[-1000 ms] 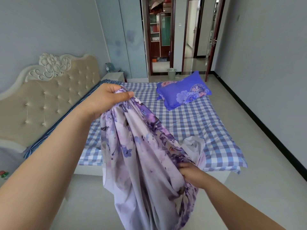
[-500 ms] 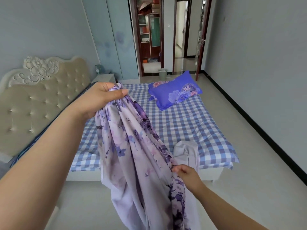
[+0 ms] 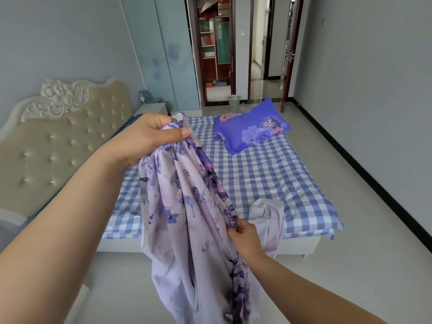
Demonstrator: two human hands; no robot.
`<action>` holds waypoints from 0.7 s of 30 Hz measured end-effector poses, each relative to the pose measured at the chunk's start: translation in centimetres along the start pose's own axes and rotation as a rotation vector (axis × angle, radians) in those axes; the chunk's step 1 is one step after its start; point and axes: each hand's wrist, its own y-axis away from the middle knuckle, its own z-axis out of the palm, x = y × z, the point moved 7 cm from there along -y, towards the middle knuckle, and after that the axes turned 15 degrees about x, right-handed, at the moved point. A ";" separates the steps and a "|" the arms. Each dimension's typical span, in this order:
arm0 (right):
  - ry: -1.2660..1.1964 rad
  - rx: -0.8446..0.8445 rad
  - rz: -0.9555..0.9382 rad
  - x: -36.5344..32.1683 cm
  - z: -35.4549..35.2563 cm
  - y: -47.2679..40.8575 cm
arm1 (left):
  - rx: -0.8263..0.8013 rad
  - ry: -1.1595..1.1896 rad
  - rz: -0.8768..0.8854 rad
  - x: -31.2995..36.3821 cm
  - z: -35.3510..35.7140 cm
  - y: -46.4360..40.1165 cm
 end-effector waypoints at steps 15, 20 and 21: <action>-0.135 0.098 0.076 2.8 -0.3 0.8 | 0.053 -0.015 -0.019 0.1 -1.4 0.3; -0.273 0.156 0.181 3.0 -1.2 0.8 | 0.029 0.005 -0.012 0.3 -1.2 0.4; -0.292 0.160 0.198 3.0 -1.2 0.7 | 0.023 0.010 -0.010 0.3 -1.1 0.4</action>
